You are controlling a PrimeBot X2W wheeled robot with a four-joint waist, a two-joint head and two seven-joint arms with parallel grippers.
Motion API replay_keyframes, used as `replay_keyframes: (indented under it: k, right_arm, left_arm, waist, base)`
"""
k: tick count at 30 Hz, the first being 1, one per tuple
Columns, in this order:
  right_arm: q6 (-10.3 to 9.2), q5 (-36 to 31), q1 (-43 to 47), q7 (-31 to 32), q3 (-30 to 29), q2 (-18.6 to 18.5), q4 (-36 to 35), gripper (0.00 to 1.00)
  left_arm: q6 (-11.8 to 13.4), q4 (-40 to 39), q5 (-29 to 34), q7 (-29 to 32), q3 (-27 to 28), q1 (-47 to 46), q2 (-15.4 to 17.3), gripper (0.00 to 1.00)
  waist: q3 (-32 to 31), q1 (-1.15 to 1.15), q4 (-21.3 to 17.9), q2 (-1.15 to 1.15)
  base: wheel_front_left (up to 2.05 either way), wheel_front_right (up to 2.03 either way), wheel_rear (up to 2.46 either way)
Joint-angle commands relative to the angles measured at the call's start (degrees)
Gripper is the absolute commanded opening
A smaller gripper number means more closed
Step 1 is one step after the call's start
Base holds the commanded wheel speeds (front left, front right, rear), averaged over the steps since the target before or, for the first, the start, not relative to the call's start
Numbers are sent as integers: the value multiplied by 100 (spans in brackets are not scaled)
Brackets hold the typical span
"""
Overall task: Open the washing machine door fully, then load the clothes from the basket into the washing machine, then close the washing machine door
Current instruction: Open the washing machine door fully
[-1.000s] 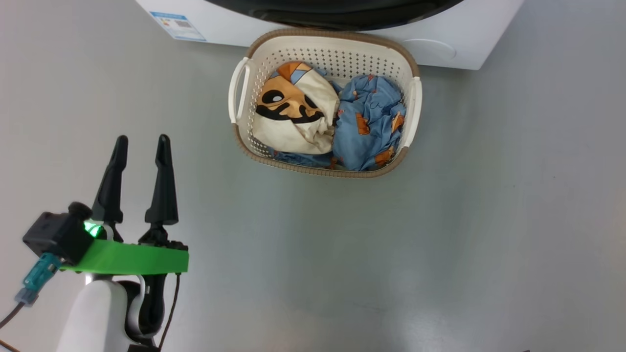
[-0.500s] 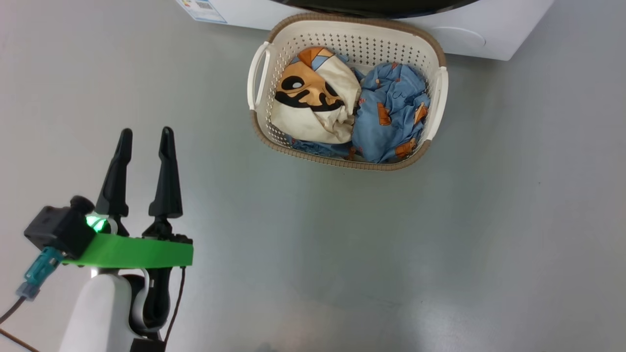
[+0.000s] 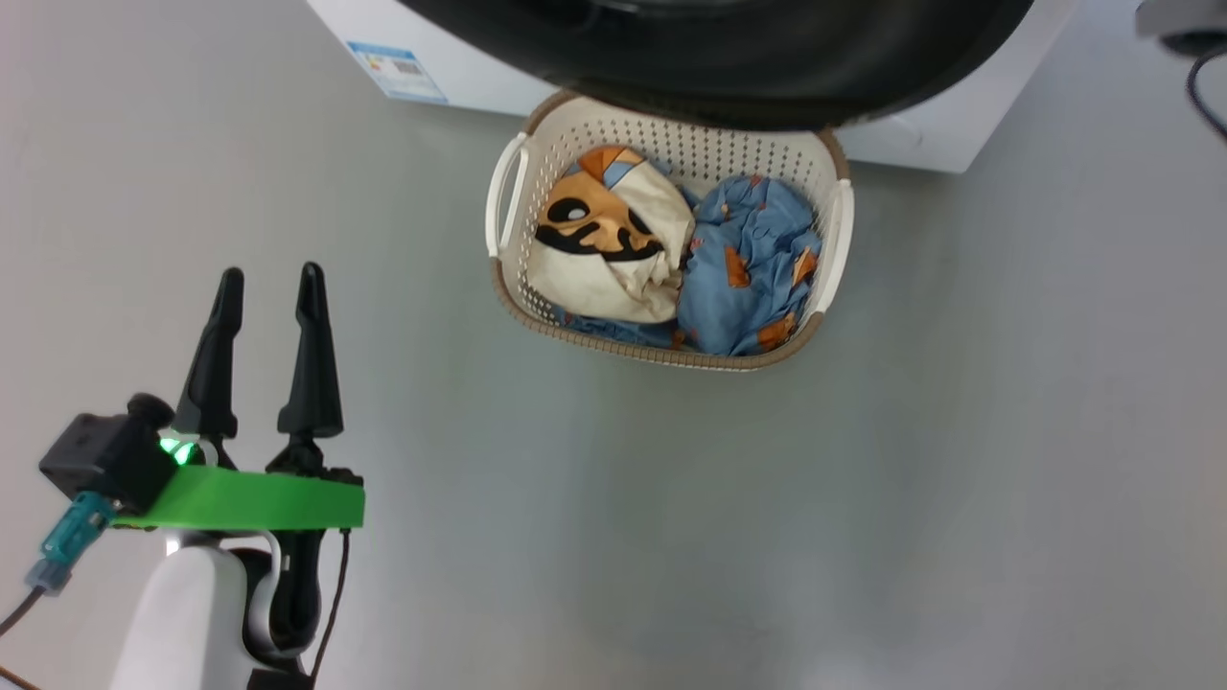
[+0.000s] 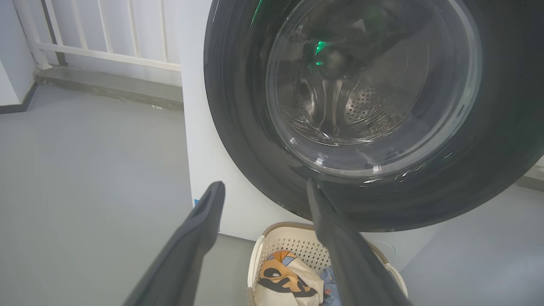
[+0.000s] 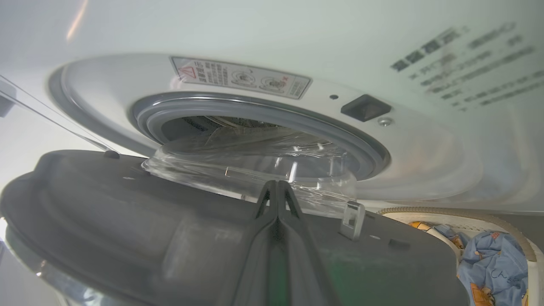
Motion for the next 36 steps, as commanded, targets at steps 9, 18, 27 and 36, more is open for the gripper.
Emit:
replay_keyframes:
  k: [9,18,27,36]
  right_arm:
    - [35,334,1112,546,254,554,-641,0]
    - [35,562,1986,793,268,582,-1113,0]
    - [35,748,2896,1026,275,629,-1535,0]
    - [35,837,3377,1102,230,756,-1680,0]
  left_arm:
    - [-12,33,259,-37,313,404,278,100]
    - [-12,134,410,-37,372,744,307,100]
    - [-12,250,538,-37,381,1060,260,100]
    - [-12,298,592,-37,382,1163,220,100]
  waist:
    - [-838,0,-120,0]
    - [-1374,0,-9,0]
    - [-1917,0,199,0]
    - [-2153,0,552,0]
  base:
    - [0,0,0]
    - [0,0,0]
    - [0,0,0]
    - [0,0,0]
